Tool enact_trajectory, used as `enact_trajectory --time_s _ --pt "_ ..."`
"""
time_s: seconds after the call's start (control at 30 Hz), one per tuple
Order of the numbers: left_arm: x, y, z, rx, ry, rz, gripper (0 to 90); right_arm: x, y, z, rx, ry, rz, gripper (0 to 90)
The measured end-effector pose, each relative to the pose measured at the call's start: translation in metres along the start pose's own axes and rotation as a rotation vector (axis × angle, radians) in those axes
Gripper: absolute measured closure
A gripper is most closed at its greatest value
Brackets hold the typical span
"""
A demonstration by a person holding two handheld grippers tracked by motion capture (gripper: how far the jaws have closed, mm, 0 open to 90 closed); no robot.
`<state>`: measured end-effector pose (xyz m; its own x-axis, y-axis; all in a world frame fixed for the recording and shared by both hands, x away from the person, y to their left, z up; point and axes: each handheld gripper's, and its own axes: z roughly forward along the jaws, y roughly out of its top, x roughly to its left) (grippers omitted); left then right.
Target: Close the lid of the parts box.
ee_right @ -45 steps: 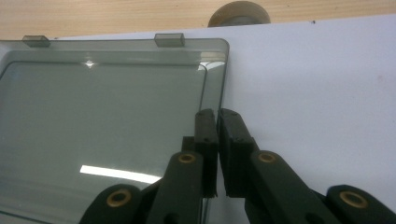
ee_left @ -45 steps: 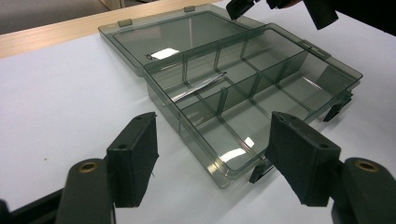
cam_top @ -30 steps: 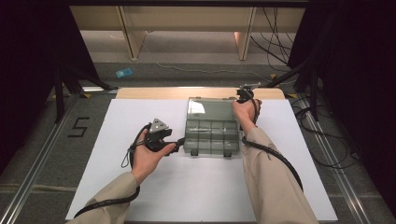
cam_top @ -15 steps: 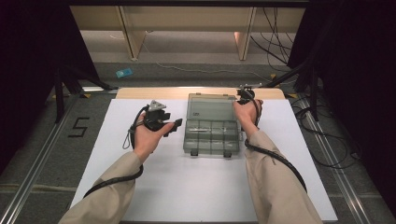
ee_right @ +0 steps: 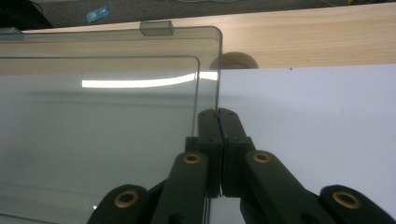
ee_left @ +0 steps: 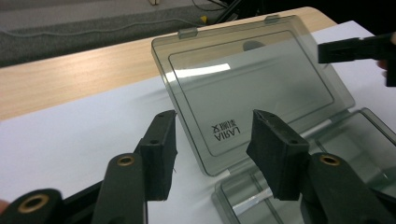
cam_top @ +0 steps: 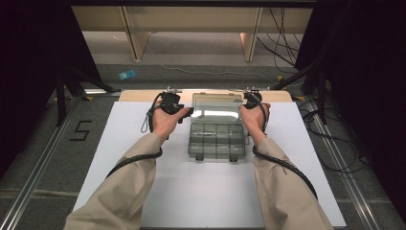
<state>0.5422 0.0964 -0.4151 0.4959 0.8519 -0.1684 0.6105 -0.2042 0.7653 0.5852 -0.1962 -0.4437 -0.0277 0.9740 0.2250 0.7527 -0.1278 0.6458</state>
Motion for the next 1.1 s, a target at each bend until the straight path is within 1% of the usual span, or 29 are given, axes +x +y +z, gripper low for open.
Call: enact_trajectory --time_s 0.03,0.1,0.13,0.17,0.2,0.3,0.33,0.37,0.4,0.43,0.47,0.5,0.53,0.57,0.6,0.63,0.67,0.7,0.73,0.8,0.83,0.87,0.9,0.93,0.97,1.0,1.07,1.1 --pt "0.001 0.001 0.004 0.012 0.001 -0.008 51.3 0.0 0.0 -0.001 0.0 0.005 -0.004 90.0" --pt "0.002 0.003 0.014 0.022 0.013 -0.031 52.6 0.0 -0.001 -0.001 -0.011 0.005 0.004 89.9" --pt "0.003 0.004 0.018 0.034 0.016 -0.038 53.2 0.0 -0.002 -0.002 -0.012 0.006 -0.008 89.9" --pt "0.004 0.004 0.022 0.038 0.022 -0.051 53.9 0.0 -0.002 -0.002 -0.022 0.004 -0.003 90.0" --pt "0.005 0.004 0.025 0.044 0.031 -0.06 54.7 0.0 -0.003 -0.003 -0.023 0.007 -0.012 90.0" --pt "0.009 0.005 0.033 0.043 0.057 -0.094 56.9 0.0 -0.004 -0.006 -0.044 0.01 -0.017 90.0" --pt "0.009 0.006 0.035 0.04 0.059 -0.099 59.3 -0.005 -0.006 -0.004 -0.075 -0.006 -0.098 89.9" --pt "0.009 0.007 0.036 0.039 0.06 -0.101 60.9 -0.007 -0.006 -0.006 -0.068 0.004 -0.128 89.9" --pt "0.009 0.009 0.038 0.038 0.066 -0.106 61.8 -0.008 -0.007 -0.005 -0.095 0.002 -0.143 89.9" --pt "0.009 0.009 0.04 0.038 0.067 -0.108 63.3 -0.008 -0.005 -0.004 -0.137 0.021 -0.152 89.9" --pt "0.009 0.01 0.041 0.04 0.066 -0.114 64.1 -0.004 -0.007 -0.007 -0.102 0.013 -0.096 89.9" --pt "0.009 0.011 0.043 0.045 0.07 -0.114 64.4 -0.007 -0.007 -0.006 -0.124 0.01 -0.139 89.9" --pt "0.009 0.012 0.045 0.047 0.075 -0.122 64.9 -0.011 -0.007 -0.007 -0.135 0.011 -0.186 89.9" --pt "0.009 0.013 0.047 0.052 0.079 -0.135 65.8 -0.006 -0.008 -0.008 -0.136 0.019 -0.131 89.9" --pt "0.01 0.013 0.049 0.052 0.082 -0.144 66.2 -0.007 -0.008 -0.008 -0.151 0.021 -0.151 89.9" --pt "0.01 0.013 0.051 0.057 0.086 -0.152 66.8 -0.008 -0.008 -0.007 -0.161 0.013 -0.16 89.9" --pt "0.011 0.013 0.053 0.061 0.085 -0.165 67.3 -0.006 -0.009 -0.009 -0.155 0.017 -0.133 89.9" --pt "0.01 0.012 0.055 0.057 0.08 -0.19 67.9 -0.006 -0.009 -0.01 -0.153 0.018 -0.141 89.9" --pt "0.01 0.012 0.057 0.06 0.071 -0.22 68.8 -0.006 -0.009 -0.01 -0.158 0.019 -0.138 89.9" --pt "0.011 0.011 0.059 0.061 0.066 -0.23 70.7 -0.007 -0.01 -0.011 -0.172 0.024 -0.155 89.9" --pt "0.01 0.01 0.06 0.06 0.069 -0.243 71.4 -0.006 -0.01 -0.012 -0.174 0.023 -0.15 89.9" --pt "0.011 0.009 0.06 0.06 0.068 -0.249 72.0 -0.007 -0.01 -0.012 -0.177 0.021 -0.156 89.8" --pt "0.011 0.009 0.06 0.055 0.066 -0.259 72.9 -0.005 -0.011 -0.013 -0.17 0.022 -0.133 89.8" --pt "0.011 0.009 0.06 0.052 0.065 -0.271 74.1 -0.007 -0.011 -0.013 -0.181 0.025 -0.148 89.8" --pt "0.011 0.009 0.06 0.051 0.069 -0.26 75.7 -0.007 -0.011 -0.013 -0.182 0.026 -0.149 89.8" --pt "0.011 0.009 0.059 0.05 0.073 -0.26 77.9 -0.009 -0.011 -0.014 -0.171 0.022 -0.169 89.8" --pt "0.008 0.01 0.059 0.046 0.079 -0.267 81.8 -0.008 -0.012 -0.014 -0.177 0.022 -0.173 89.8" --pt "0.008 0.01 0.059 0.043 0.085 -0.257 82.8 -0.008 -0.012 -0.014 -0.18 0.021 -0.174 89.7"
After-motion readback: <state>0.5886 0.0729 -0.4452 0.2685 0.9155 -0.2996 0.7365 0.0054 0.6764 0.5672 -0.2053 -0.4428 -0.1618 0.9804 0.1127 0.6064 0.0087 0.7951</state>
